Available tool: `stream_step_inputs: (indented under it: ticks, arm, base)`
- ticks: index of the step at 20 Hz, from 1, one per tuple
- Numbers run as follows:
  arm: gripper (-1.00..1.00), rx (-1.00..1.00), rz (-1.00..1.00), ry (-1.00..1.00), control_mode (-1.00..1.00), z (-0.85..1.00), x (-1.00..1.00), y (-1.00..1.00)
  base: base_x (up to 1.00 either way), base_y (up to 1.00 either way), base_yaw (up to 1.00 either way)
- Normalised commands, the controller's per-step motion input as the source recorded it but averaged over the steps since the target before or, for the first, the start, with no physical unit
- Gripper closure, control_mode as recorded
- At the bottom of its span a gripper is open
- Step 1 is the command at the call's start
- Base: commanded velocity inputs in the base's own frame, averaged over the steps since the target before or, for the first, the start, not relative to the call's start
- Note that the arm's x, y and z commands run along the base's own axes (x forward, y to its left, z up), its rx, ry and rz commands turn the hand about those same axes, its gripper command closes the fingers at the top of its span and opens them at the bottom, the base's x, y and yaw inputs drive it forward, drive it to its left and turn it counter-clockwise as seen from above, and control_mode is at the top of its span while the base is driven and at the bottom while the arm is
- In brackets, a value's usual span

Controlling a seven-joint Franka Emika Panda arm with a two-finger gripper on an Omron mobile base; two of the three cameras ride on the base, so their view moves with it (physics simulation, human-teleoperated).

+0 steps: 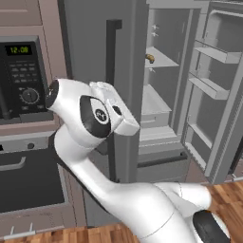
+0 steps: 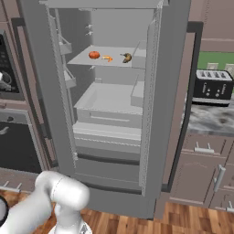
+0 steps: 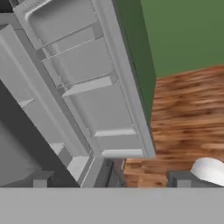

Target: Open the fridge, remove the banana, squash, and shrimp, and place them on any counter.

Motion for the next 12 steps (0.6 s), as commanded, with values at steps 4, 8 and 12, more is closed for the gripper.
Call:
stream_step_inputs:
  ticks: [4,8,12]
  arm:
    - [-1.0,0.32,0.29,-0.15,-1.0,0.0,-0.45,-0.96]
    - [-1.0,0.24,0.49,-0.07,-1.0,0.0,-0.17,-0.66]
    - [-1.0,0.14,0.52,-0.03,-1.0,0.0,0.14,-0.6]
  base:
    - [0.0,0.0,0.0]
    - [0.0,0.0,0.0]
    - [0.0,0.0,0.0]
